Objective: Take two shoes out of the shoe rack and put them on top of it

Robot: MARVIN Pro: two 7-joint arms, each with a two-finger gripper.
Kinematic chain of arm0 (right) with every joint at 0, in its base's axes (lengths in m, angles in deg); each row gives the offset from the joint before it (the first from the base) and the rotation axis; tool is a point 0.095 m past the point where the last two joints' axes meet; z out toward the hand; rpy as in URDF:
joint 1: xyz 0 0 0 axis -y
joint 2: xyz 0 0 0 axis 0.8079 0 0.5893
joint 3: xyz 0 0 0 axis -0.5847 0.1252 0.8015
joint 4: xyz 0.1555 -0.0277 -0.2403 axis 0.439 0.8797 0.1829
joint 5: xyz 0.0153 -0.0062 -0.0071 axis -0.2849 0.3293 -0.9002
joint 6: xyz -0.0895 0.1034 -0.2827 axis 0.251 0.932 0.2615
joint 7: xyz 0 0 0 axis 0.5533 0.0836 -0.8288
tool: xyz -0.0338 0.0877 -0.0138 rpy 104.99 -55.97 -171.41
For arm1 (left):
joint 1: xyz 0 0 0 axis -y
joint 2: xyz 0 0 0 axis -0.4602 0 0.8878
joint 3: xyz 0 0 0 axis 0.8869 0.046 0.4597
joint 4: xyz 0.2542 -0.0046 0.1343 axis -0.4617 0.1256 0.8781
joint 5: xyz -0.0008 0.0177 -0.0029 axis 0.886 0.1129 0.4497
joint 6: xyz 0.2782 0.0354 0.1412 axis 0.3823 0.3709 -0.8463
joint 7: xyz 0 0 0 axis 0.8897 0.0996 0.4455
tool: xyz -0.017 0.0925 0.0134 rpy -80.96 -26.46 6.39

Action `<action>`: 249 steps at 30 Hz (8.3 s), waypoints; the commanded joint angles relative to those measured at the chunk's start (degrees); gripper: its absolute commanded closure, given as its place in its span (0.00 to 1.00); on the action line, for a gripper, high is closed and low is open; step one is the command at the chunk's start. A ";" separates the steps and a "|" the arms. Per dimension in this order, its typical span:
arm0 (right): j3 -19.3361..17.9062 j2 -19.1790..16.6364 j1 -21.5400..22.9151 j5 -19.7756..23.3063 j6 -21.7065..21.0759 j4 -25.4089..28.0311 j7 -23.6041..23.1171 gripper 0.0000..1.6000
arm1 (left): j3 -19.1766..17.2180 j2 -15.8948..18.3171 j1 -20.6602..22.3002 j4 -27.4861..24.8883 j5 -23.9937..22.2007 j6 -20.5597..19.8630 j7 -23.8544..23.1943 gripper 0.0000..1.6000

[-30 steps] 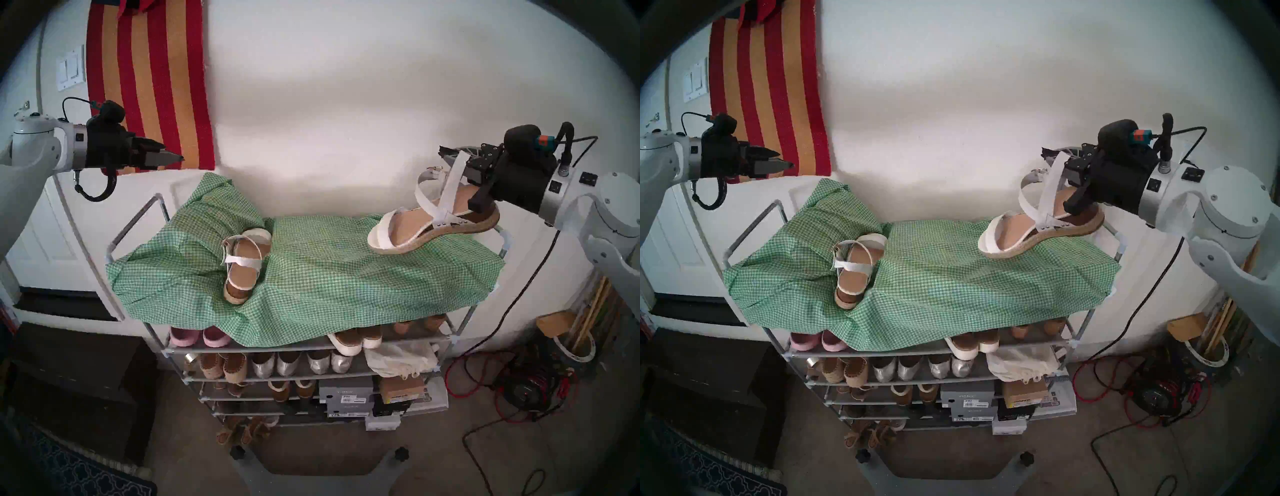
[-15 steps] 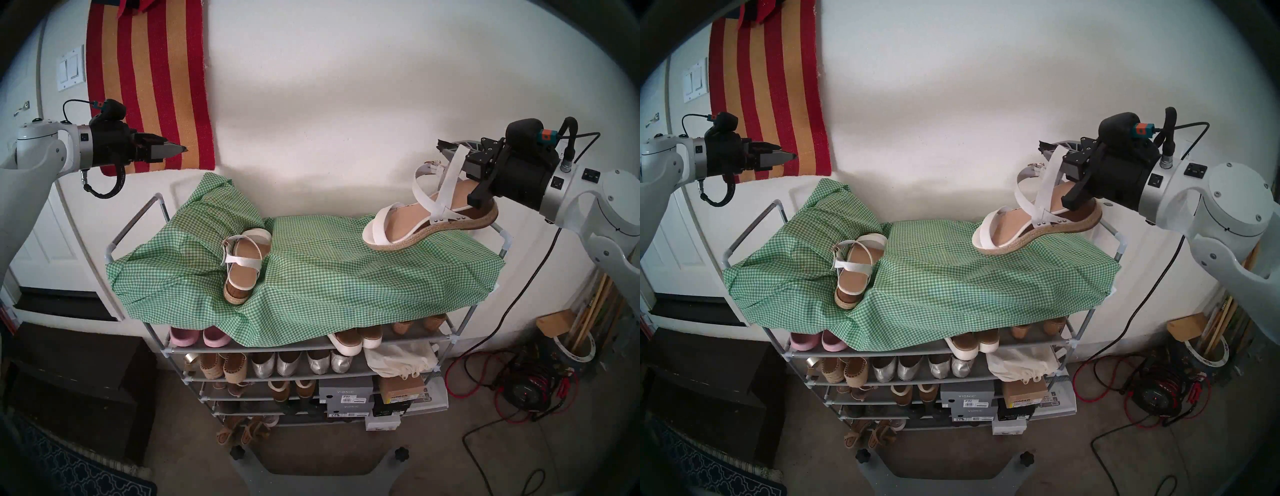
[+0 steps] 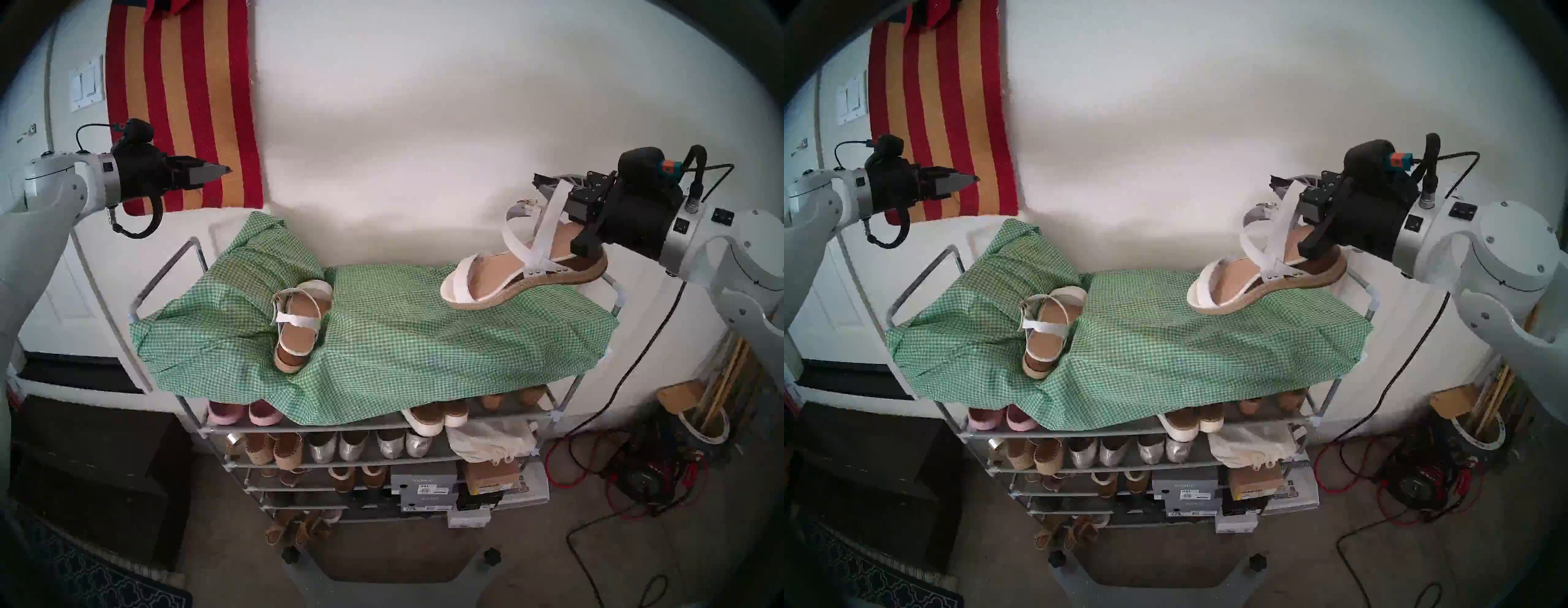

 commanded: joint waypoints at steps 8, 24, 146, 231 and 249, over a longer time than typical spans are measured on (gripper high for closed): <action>0.57 0.14 1.68 0.49 0.57 -0.57 0.34 1.00 | -2.66 -2.33 -1.73 -0.55 -2.42 2.93 3.82 0.00; 1.98 0.14 2.60 1.40 0.78 -0.82 0.45 1.00 | -5.40 -4.38 -4.32 -1.68 -4.53 6.23 8.32 0.00; 14.77 0.14 14.53 -14.16 1.70 -14.40 -14.89 1.00 | -21.96 -17.06 -25.00 -18.78 -9.71 28.41 38.19 0.00; 18.53 0.14 25.65 -31.44 -3.09 -17.23 -50.60 0.00 | -23.84 -20.34 -29.53 -24.31 -3.93 32.80 47.58 0.00; 14.68 0.14 30.47 -34.04 -3.08 -20.61 -59.64 0.00 | -24.00 -20.83 -30.06 -25.06 -2.96 33.33 49.00 0.00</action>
